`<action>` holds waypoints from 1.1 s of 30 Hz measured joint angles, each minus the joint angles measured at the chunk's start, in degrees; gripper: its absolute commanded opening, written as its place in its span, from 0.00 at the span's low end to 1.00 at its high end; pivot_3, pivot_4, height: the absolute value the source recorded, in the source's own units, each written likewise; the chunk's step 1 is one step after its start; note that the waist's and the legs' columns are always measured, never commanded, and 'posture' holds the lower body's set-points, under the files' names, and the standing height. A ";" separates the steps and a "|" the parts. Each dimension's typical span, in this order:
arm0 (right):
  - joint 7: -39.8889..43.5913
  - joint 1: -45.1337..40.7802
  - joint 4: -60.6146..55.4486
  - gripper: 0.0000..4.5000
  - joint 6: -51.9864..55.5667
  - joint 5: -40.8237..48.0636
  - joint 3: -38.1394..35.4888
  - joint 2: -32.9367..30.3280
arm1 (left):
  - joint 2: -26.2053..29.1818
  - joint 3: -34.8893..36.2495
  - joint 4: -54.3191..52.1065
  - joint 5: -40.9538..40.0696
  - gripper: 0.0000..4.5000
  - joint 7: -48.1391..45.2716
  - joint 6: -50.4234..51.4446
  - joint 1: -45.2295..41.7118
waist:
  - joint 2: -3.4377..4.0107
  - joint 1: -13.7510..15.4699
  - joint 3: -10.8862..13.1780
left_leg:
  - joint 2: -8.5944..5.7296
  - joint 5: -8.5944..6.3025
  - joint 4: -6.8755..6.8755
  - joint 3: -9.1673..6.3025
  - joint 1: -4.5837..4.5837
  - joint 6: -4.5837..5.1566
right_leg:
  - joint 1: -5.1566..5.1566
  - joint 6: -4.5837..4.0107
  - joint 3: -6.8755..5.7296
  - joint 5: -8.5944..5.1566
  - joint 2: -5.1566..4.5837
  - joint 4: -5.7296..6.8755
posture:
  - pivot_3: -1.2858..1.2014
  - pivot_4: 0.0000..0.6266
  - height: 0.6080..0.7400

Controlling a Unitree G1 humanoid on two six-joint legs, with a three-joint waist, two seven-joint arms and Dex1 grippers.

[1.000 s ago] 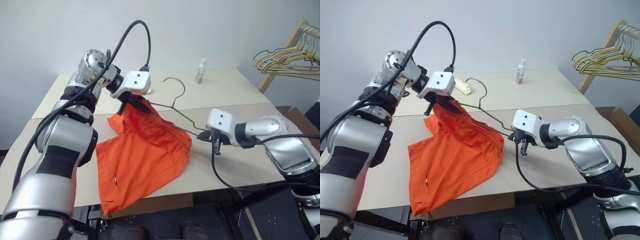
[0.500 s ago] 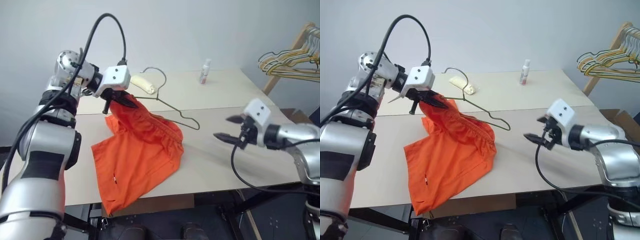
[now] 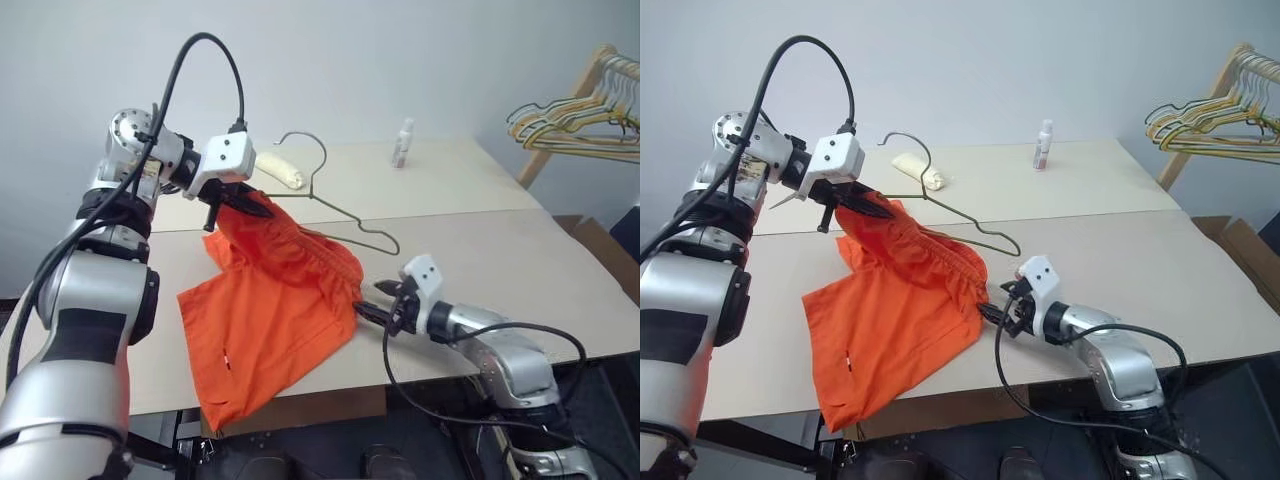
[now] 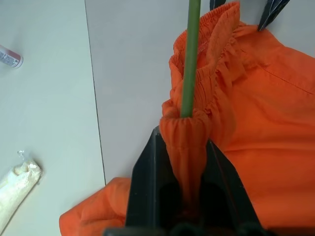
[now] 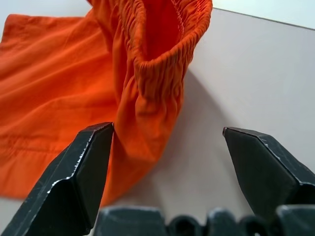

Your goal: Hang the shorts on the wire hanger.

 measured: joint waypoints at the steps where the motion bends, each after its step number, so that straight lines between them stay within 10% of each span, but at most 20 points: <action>1: -0.30 -0.46 1.16 0.80 0.00 0.21 -0.21 0.98 | 0.00 0.02 -0.03 0.03 0.00 0.00 0.00 0.02 | 0.00 -0.01 0.00 | 0.00 0.00 0.00 0.00 0.00 -0.01 | 0.00 0.00 0.00 0.00 0.00 0.00 | 0.54 0.00 1.00; 11: 0.64 -1.20 3.17 0.02 -0.11 2.85 -0.54 3.28 | 0.56 0.88 -0.65 0.07 0.00 0.00 0.03 1.38 | 0.00 -0.11 0.00 | 0.00 0.01 0.00 0.00 0.02 -0.01 | -0.02 0.00 0.01 0.00 0.01 0.05 | 0.55 0.00 1.00; 33: 15.32 -4.11 6.14 0.00 2.52 15.98 -9.64 -12.52 | 11.08 -15.55 -12.79 -20.06 0.00 -0.01 3.41 3.82 | 0.00 -0.19 0.00 | 0.01 -0.02 0.00 0.01 0.04 0.03 | 0.00 0.01 0.04 -0.01 -0.01 0.04 | 0.54 0.00 1.00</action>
